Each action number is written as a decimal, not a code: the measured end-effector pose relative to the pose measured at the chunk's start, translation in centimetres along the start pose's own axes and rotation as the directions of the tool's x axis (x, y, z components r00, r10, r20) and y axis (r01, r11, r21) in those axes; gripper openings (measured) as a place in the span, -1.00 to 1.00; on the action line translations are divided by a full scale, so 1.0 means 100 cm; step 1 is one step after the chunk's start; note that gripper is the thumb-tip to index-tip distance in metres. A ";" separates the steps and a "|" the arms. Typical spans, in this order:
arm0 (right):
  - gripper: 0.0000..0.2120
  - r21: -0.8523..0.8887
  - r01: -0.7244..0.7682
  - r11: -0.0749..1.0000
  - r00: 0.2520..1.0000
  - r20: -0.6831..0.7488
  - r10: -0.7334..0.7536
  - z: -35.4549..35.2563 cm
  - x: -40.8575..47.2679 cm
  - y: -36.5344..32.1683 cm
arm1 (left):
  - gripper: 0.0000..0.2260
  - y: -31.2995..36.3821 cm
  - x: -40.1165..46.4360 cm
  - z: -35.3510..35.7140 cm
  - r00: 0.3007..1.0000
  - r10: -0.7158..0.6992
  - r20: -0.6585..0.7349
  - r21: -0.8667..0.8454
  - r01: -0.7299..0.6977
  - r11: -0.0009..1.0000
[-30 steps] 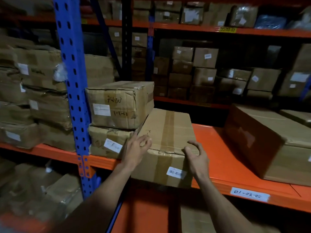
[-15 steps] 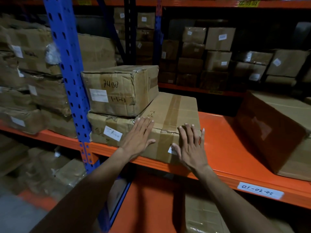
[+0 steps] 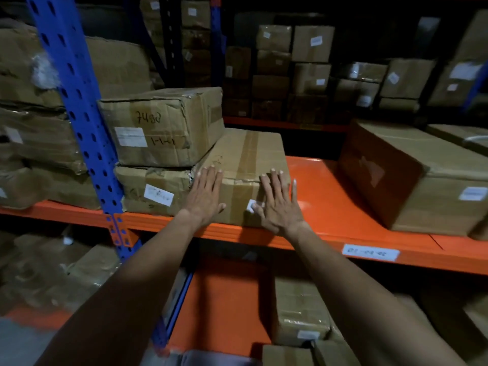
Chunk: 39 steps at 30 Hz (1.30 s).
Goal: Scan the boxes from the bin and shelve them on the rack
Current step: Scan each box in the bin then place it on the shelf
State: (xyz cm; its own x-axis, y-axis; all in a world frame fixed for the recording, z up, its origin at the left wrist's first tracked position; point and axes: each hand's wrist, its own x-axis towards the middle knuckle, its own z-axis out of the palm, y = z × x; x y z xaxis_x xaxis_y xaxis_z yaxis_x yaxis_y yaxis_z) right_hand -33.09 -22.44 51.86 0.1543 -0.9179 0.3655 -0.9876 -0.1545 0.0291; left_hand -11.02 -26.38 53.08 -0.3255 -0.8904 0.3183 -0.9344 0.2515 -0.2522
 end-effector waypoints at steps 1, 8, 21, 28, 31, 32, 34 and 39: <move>-0.24 0.056 -0.004 0.998 1.000 -0.008 0.005 0.000 -0.014 -0.002 | -0.21 0.005 -0.010 0.001 1.000 -0.014 -0.016 -0.027 0.013 1.000; -0.30 0.352 -0.329 0.876 0.944 0.145 0.297 0.058 -0.208 0.000 | -0.41 0.088 -0.173 0.098 0.998 0.063 -0.005 -0.551 -0.055 0.833; -0.36 0.130 -0.859 0.495 0.443 0.674 0.591 0.263 -0.510 0.020 | -0.52 0.287 -0.446 0.316 0.773 0.497 0.394 -0.766 -0.023 0.643; -0.26 0.126 -0.871 0.474 0.428 0.667 0.610 0.364 -0.535 0.043 | -0.51 0.346 -0.456 0.404 0.796 0.499 0.343 -0.801 -0.030 0.598; -0.21 0.146 -0.874 0.464 0.431 0.675 0.599 0.391 -0.536 0.048 | -0.59 0.352 -0.473 0.429 0.788 0.497 0.363 -0.848 0.058 0.527; -0.18 0.147 -0.873 0.464 0.427 0.690 0.585 0.398 -0.537 0.049 | -0.62 0.352 -0.478 0.434 0.801 0.486 0.351 -0.866 0.080 0.493; -0.13 0.146 -0.873 0.465 0.418 0.715 0.560 0.408 -0.539 0.052 | -0.64 0.348 -0.482 0.442 0.824 0.467 0.322 -0.894 0.102 0.436; -0.23 0.328 -0.916 0.230 0.398 0.672 0.624 0.399 -0.554 0.056 | -0.59 0.337 -0.468 0.448 0.770 0.559 0.310 -0.897 0.042 0.440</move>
State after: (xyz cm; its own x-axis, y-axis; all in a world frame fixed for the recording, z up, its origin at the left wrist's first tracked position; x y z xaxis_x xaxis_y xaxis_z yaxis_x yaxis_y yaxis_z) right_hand -45.97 12.97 -5.34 -0.5351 -0.7074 -0.4618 -0.3592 0.6853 -0.6335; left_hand -20.78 6.78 -11.23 -0.7277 -0.6622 -0.1789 -0.5542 0.4138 0.7222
